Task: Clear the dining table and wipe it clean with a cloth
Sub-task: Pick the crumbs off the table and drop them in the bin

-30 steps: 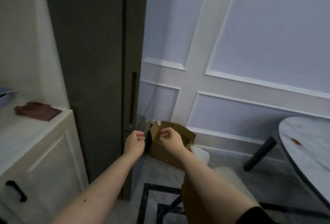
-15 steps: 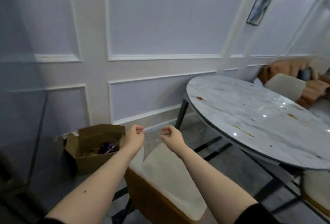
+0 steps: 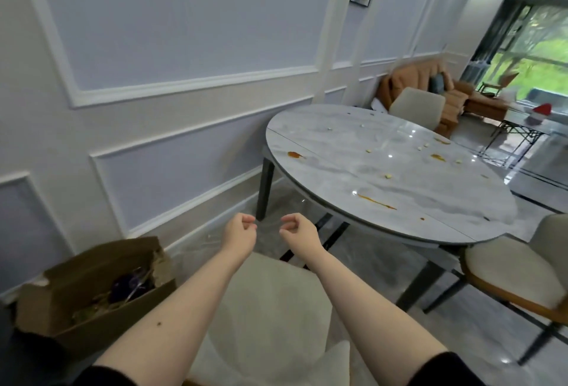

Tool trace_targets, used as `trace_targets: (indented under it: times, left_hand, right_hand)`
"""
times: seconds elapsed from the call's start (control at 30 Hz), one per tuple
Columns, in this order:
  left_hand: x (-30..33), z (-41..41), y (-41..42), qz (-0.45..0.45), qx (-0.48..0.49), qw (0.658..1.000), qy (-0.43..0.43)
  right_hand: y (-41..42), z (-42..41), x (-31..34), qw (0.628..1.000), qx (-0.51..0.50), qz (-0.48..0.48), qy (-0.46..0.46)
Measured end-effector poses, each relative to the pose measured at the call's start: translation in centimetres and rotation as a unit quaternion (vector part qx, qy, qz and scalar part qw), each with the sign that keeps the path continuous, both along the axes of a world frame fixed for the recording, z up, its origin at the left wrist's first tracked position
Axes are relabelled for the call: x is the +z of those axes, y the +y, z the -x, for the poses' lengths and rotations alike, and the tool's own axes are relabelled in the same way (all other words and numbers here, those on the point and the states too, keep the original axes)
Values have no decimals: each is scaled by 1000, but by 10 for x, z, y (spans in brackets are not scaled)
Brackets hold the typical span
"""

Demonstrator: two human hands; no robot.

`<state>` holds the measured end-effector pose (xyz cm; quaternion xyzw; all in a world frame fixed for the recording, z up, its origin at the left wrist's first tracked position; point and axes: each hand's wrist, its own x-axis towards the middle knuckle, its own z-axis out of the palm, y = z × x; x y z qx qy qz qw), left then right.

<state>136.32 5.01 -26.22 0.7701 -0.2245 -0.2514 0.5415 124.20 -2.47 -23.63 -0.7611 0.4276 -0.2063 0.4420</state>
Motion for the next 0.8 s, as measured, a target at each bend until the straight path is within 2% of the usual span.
trace_targets:
  times: [0.23,0.47,0.6,0.8]
  left_hand:
    - [-2,-44,-47,-14,-11,1000,-1]
    - [-27,-107,-90,-19,-79,997,15]
    - [-42,-161,-104,-25,-120,992,19]
    - [-53,-221,-124,-29,-120,991,44]
  right_hand:
    - [-46,-41,-7,1000,-14,-19,-3]
    - [-80,-109,-30,997,-63,-38,-8]
    - [-84,-156,-47,993,-112,-47,-9]
    - [-81,-207,-56,987,-149,-54,4]
